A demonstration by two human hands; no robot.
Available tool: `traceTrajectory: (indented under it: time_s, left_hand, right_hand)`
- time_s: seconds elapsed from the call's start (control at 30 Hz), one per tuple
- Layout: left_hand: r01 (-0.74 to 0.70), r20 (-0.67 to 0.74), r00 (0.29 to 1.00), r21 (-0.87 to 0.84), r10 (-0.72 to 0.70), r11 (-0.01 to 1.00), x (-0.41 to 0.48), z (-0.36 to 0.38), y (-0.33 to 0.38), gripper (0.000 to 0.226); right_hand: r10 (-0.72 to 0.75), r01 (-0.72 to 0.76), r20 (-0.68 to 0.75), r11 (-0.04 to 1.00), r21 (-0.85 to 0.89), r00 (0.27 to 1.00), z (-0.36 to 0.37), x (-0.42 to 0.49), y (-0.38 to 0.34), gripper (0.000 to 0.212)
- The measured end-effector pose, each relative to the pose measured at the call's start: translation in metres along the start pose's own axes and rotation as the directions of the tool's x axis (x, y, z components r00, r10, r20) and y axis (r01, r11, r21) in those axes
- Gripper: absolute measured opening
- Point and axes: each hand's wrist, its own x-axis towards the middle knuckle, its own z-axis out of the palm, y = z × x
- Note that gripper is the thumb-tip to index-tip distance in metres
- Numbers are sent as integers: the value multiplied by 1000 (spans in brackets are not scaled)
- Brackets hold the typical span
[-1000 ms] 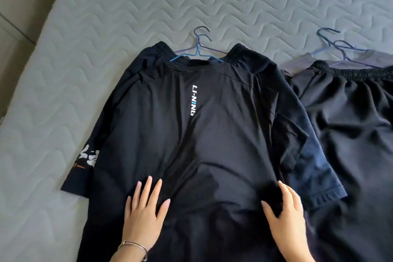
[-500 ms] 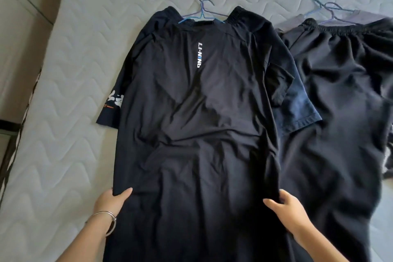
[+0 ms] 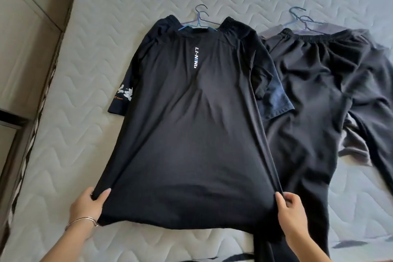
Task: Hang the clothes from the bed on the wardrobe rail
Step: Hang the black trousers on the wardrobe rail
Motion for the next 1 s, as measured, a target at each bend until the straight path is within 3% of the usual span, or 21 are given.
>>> traceTrajectory:
  time_s: [0.1,0.2,0.33,0.4,0.47,0.6,0.73,0.9,1.0]
  left_hand:
    - [29,142,987,291,-73,956,9,0,-26,23]
    - [63,189,965,516,-185,855,3,2,-47,25]
    - [104,226,933,578,-281,809,-21,5,-42,35]
    - [25,307,919,584,-249,812,-44,10,-23,37]
    - [-83,385,909,540,-159,838,-80,14,8,25]
    - [-123,453,891,159,39,980,-164,38,71,7]
    - [-133,525,839,-60,144,989,-261,81,115,8]
    - [-34,622,783,14,17,999,-383,156,125,20]
    - [15,667,742,92,-73,996,-440,179,123,21]
  right_hand:
    - [-35,56,101,975,-214,994,-3,-6,7,29]
    - [28,80,250,907,-413,968,-8,-13,21,14]
    - [147,-20,230,878,-479,962,-27,-18,38,26]
    - [210,-82,265,902,-424,941,-40,-16,41,28]
    - [246,-118,357,931,-346,901,-57,-16,40,24]
    - [154,0,473,950,-311,868,-106,-13,36,16]
    - [95,40,508,968,-248,856,-171,7,56,12]
    - [152,29,533,948,-317,833,-280,50,114,11]
    - [211,-6,468,916,-401,858,-351,70,147,16]
